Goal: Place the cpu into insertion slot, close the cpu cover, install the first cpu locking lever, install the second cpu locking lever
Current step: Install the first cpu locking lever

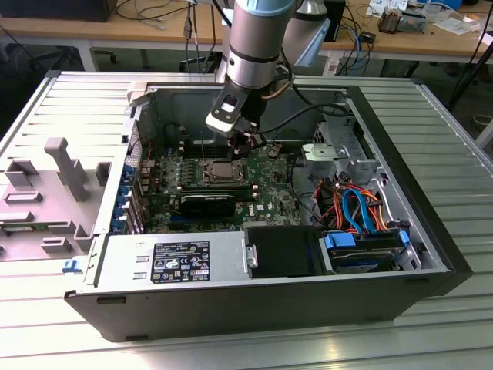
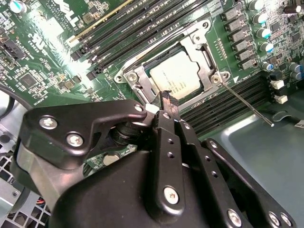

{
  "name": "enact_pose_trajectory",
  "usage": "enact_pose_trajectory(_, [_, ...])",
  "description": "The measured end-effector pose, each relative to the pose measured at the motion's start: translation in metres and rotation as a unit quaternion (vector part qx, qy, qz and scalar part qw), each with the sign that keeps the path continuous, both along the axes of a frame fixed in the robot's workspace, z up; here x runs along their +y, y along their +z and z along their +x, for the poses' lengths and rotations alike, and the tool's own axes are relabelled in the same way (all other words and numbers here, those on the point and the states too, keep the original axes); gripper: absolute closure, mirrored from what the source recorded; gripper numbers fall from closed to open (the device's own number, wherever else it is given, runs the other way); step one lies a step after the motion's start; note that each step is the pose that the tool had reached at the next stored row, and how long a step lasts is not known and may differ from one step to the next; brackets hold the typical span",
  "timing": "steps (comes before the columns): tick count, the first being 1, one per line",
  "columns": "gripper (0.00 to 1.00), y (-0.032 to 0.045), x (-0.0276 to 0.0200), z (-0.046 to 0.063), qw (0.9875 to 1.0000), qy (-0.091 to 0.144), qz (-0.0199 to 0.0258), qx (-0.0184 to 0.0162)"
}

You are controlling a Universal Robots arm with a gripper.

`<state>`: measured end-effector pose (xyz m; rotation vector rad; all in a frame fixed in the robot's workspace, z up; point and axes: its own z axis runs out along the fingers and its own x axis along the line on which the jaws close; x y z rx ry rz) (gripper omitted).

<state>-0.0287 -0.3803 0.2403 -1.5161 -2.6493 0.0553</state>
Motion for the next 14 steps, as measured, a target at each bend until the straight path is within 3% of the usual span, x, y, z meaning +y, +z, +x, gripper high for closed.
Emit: enact_pose_trajectory(14, [0.89,0.0,0.0,0.0,0.9998,0.022,0.0,0.0])
